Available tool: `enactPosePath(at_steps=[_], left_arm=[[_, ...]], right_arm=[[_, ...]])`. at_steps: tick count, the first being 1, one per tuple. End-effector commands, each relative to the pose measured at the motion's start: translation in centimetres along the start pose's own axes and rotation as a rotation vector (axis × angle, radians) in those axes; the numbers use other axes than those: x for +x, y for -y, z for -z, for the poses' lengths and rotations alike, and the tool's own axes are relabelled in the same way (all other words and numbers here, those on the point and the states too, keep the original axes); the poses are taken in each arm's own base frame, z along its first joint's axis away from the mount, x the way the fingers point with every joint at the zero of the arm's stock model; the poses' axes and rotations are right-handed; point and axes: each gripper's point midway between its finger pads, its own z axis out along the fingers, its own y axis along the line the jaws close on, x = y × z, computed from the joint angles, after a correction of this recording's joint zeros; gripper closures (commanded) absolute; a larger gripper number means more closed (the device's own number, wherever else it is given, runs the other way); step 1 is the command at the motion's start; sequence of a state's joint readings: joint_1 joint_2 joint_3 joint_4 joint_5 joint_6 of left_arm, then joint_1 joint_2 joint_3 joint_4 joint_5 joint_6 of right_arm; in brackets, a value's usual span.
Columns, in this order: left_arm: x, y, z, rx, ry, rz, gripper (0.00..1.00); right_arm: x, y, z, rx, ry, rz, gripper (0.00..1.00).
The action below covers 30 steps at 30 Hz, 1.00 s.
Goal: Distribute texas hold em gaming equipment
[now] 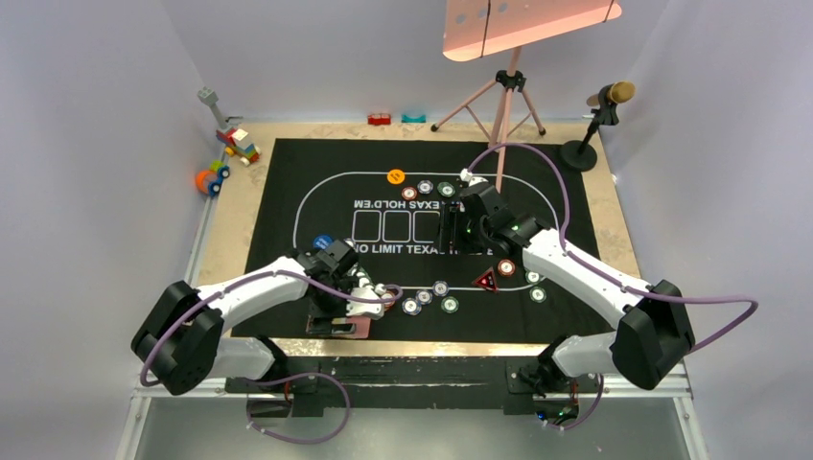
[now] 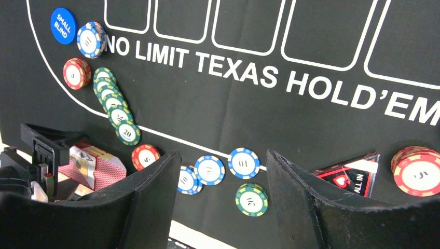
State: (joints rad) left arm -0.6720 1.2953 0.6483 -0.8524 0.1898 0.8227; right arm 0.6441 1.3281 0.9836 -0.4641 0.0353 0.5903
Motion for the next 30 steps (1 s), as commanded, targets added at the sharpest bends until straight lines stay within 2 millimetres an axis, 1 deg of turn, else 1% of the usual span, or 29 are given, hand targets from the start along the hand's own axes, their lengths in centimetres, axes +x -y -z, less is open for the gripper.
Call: enactPosePath(at_steps=[1,5,10,13,14,17,20,22,24,27,28,30], left_arm=[[-0.4,0.3,-0.2,0.022,-0.030,0.011,0.21],[-1.0,0.5,-0.4,0.015,-0.037,-0.001,0.34],[-1.4,0.8,-0.7,0.013,-0.038,-0.014,0.41],[-1.6,1.0,-0.3,0.028,-0.036,-0.003,0.51],[-1.9,1.1,0.1,0.029,-0.026,0.001,0.54],[-3.5,1.3,1.9,0.019,0.057,0.008,0.57],[-5.1,1.0,4.4,-0.022,0.141,0.008,0.62],[-5.9,1.0,6.0,-0.032,0.177,0.010,0.68],[-6.3,1.3,7.3,-0.019,0.190,0.018,0.78],[-7.1,1.2,8.9,-0.024,0.219,0.026,0.91],[-7.3,1.1,9.3,-0.029,0.230,0.029,0.93],[-7.6,0.8,10.1,-0.042,0.246,0.035,0.96]], right_arm=[[-1.6,-0.5,1.3,-0.016,0.056,-0.003,0.35],[-1.6,-0.5,1.6,-0.018,0.059,-0.009,0.35],[-1.8,-0.3,1.9,-0.018,0.067,-0.016,0.35],[-1.9,-0.2,2.1,-0.019,0.069,-0.016,0.35],[-2.0,-0.2,2.2,-0.019,0.071,-0.016,0.35],[-2.0,-0.5,2.4,-0.035,0.067,-0.019,0.35],[-1.9,-1.3,2.7,-0.083,0.064,-0.037,0.35],[-1.8,-2.5,3.2,-0.149,0.067,-0.057,0.34],[-1.7,-3.7,3.6,-0.224,0.068,-0.073,0.34],[-1.2,-5.6,4.3,-0.349,0.058,-0.099,0.32],[-0.9,-6.2,4.6,-0.394,0.053,-0.109,0.31],[-0.4,-6.9,5.0,-0.456,0.043,-0.122,0.30]])
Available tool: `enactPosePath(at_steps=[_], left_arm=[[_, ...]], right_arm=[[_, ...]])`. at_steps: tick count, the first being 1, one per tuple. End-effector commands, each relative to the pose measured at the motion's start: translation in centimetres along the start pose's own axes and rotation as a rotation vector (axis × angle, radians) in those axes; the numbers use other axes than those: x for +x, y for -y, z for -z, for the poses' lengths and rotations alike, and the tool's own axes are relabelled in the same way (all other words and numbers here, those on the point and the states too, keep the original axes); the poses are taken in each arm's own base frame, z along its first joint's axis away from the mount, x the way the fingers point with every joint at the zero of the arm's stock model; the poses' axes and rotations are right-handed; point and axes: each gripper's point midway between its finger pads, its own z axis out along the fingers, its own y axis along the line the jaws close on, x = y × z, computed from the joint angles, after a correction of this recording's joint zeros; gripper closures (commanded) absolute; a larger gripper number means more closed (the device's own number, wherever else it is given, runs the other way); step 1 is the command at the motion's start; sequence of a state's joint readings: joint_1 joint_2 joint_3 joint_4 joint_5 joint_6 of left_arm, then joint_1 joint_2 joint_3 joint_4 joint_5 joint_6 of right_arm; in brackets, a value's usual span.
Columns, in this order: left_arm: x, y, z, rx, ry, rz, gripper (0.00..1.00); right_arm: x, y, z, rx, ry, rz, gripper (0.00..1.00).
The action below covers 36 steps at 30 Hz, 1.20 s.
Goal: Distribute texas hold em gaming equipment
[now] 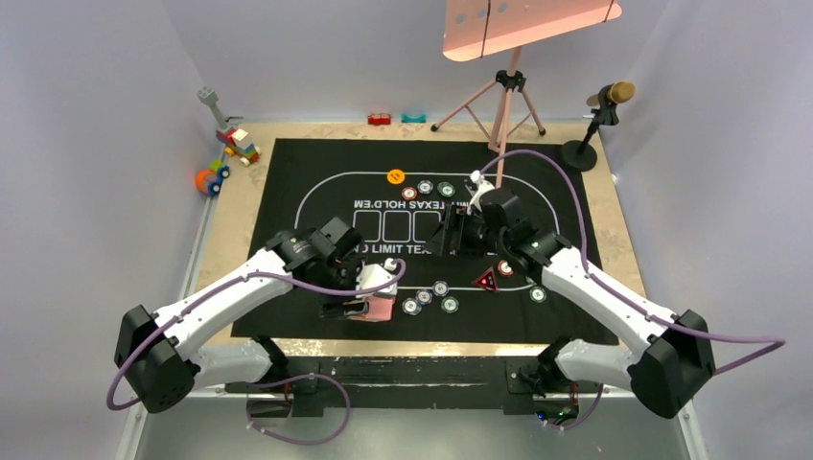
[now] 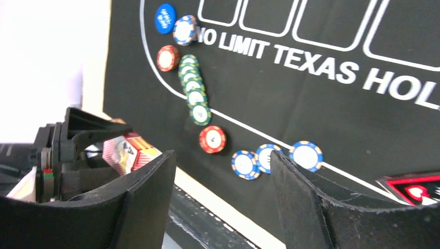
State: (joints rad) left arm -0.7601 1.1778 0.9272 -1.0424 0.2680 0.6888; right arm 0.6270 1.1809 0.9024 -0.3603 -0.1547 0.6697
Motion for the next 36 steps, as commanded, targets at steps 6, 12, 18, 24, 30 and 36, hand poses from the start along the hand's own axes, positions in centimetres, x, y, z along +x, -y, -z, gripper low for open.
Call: enactPosePath(at_steps=[6,12,18,24,30,36], left_arm=[[-2.5,-0.7,3.9,-0.017,0.083,0.072,1.00],[-4.3,-2.6,5.8,-0.070,0.116,0.118,1.00],[-6.2,-4.5,7.3,-0.121,0.159,0.165,1.00],[-7.2,-5.4,8.1,-0.139,0.172,0.168,1.00],[-7.8,-6.0,8.5,-0.151,0.178,0.169,1.00],[-8.5,-6.8,8.7,-0.168,0.195,0.191,1.00]], right_arm=[[1.1,-6.3,2.0,-0.414,-0.010,-0.076,0.24],[1.2,-9.0,2.4,-0.593,-0.028,-0.093,0.18],[0.3,-10.5,2.0,-0.645,-0.038,-0.086,0.16],[0.6,-10.9,0.6,-0.649,-0.065,-0.085,0.14],[0.2,-12.0,0.2,-0.682,-0.069,-0.088,0.14],[0.0,-13.0,-0.4,-0.720,-0.083,-0.097,0.14]])
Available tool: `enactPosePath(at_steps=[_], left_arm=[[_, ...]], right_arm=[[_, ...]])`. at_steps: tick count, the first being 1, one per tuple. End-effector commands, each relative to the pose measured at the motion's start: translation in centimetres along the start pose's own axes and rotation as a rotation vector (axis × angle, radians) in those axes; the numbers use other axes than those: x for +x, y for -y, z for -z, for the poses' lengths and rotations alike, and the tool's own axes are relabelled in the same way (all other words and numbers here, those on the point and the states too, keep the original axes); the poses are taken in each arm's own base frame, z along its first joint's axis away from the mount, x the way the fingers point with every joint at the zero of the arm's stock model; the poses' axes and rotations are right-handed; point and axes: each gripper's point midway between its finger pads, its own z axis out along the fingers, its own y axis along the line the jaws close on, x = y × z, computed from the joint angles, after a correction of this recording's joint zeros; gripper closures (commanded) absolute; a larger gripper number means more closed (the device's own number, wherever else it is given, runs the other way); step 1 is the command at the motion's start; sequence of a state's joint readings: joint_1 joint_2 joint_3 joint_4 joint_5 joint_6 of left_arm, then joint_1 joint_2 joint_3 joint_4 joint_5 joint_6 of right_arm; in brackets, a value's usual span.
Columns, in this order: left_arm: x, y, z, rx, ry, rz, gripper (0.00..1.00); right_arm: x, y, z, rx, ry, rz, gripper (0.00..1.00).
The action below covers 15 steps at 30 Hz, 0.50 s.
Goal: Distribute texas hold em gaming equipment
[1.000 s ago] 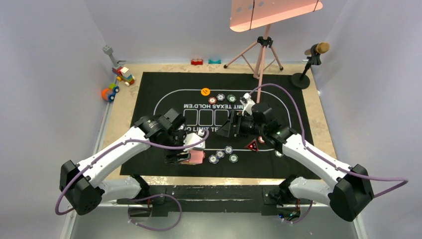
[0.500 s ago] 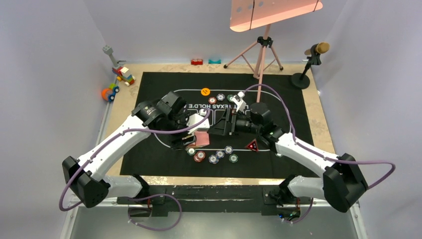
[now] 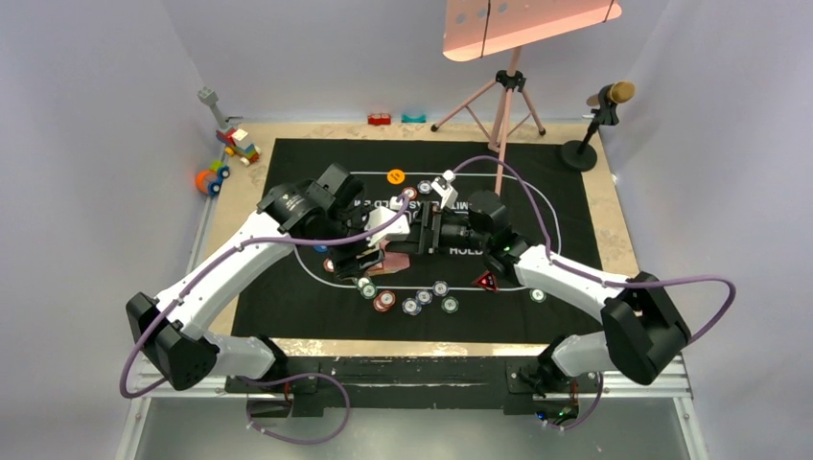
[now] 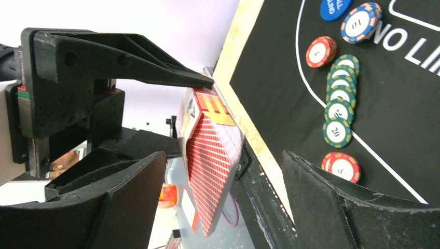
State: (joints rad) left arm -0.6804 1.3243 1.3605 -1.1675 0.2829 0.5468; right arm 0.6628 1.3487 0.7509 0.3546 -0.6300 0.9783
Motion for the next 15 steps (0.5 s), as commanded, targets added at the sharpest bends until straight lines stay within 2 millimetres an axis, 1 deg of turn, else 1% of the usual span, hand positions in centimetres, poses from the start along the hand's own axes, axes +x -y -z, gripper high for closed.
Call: enactPosePath(at_steps=[1,4,7,10,15], left_arm=[[-2.2,-1.3,1.0,-0.049,0.069,0.027,1.00],[-2.6,-1.6,1.0,-0.058,0.071,0.038,1.00],[-3.0,-1.9,1.2,-0.067,0.080,0.045,1.00],[-3.3,-2.2,1.4,-0.077,0.092,0.054,1.00],[-3.5,-2.5,1.3,-0.073,0.108,0.077,1.00]], right_arm=[[-1.3,-3.5,-0.6,-0.119,0.014,0.045,0.14],[-1.4,-3.7,-1.1,-0.132,0.009,0.042,0.14],[-1.2,-3.7,-1.6,-0.135,-0.003,0.031,0.17],[-1.1,-3.4,-2.0,-0.135,-0.013,0.003,0.26],[-1.1,-3.7,-2.3,-0.152,-0.008,-0.009,0.37]])
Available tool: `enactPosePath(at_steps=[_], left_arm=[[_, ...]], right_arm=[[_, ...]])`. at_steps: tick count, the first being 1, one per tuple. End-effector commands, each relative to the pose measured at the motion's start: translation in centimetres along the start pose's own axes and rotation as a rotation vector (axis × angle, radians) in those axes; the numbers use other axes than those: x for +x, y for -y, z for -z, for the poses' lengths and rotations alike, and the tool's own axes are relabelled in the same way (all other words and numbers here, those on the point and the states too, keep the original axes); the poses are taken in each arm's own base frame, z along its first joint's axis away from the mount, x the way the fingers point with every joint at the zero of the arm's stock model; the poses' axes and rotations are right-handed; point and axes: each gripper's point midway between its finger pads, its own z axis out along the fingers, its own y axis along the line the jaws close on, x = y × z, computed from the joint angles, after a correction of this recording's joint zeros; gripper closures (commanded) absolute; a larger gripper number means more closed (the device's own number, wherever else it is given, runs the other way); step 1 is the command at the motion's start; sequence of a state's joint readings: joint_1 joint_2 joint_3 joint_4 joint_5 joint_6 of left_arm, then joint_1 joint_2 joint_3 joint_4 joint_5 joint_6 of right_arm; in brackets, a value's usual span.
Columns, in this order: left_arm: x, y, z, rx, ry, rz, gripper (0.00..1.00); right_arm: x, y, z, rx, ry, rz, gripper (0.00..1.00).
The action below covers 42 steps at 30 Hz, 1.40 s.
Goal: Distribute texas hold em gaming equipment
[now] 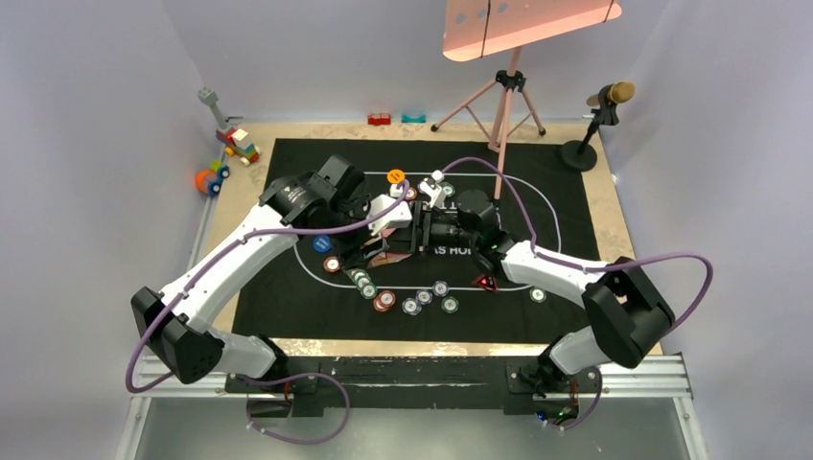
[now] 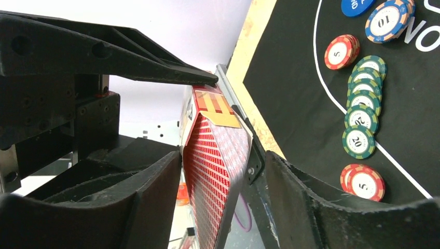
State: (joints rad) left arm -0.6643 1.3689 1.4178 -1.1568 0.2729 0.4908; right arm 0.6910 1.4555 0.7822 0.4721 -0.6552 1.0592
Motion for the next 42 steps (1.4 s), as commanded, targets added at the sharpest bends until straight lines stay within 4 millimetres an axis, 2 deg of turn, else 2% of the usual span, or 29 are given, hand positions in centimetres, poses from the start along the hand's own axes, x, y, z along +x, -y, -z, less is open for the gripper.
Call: enactPosePath(at_steps=[1,3,6,7,9,10,11,16,20,24,27,30,33,39,42], left_arm=[[-2.5,-1.0,1.2,-0.038,0.099,0.015,1.00],[-2.5,-0.8,1.1,-0.028,0.101,0.016,1.00],[-2.5,-0.7,1.1,-0.025,0.111,0.019,0.98],[-2.6,-0.7,1.2,-0.033,0.122,0.023,0.86],[-2.6,-0.9,1.4,-0.047,0.150,0.041,0.45],[-2.7,-1.0,1.7,-0.054,0.171,0.043,0.14],[-2.8,-1.1,1.9,-0.054,0.191,0.046,0.02],[-3.0,-0.8,3.9,-0.014,0.302,0.027,0.00],[-3.1,-0.6,4.8,-0.033,0.371,-0.020,0.00],[-3.5,1.5,5.1,0.106,0.453,-0.002,0.00],[-2.8,2.1,3.8,0.152,0.461,-0.037,0.00],[-1.7,0.9,1.9,0.111,0.427,-0.059,0.00],[-1.4,-0.5,1.0,0.057,0.407,-0.077,0.00],[-2.3,-2.1,1.0,0.002,0.417,-0.096,0.00],[-2.7,-2.8,1.8,-0.036,0.415,-0.116,0.00]], right_arm=[[-1.2,-3.4,-0.3,-0.106,0.022,0.042,0.40],[-1.2,-3.4,-0.2,-0.113,0.035,0.035,0.48],[-1.3,-3.6,0.0,-0.128,0.055,0.023,0.64],[-1.3,-3.7,0.1,-0.133,0.058,0.023,0.68],[-1.3,-3.9,0.2,-0.136,0.059,0.023,0.70],[-1.3,-3.9,0.3,-0.136,0.060,0.023,0.70],[-1.2,-4.0,0.4,-0.136,0.059,0.025,0.71],[-1.0,-4.2,0.5,-0.138,0.048,0.023,0.74],[-1.3,-4.7,0.5,-0.149,0.051,0.021,0.74],[-1.6,-5.3,0.4,-0.169,0.048,0.022,0.74],[-1.8,-5.9,0.4,-0.182,0.046,0.022,0.74],[-1.9,-6.6,0.5,-0.201,0.047,0.022,0.74],[-2.1,-7.1,0.6,-0.215,0.054,0.018,0.74],[-2.2,-7.4,0.7,-0.221,0.059,0.015,0.73],[-2.1,-7.3,0.6,-0.220,0.054,0.010,0.73]])
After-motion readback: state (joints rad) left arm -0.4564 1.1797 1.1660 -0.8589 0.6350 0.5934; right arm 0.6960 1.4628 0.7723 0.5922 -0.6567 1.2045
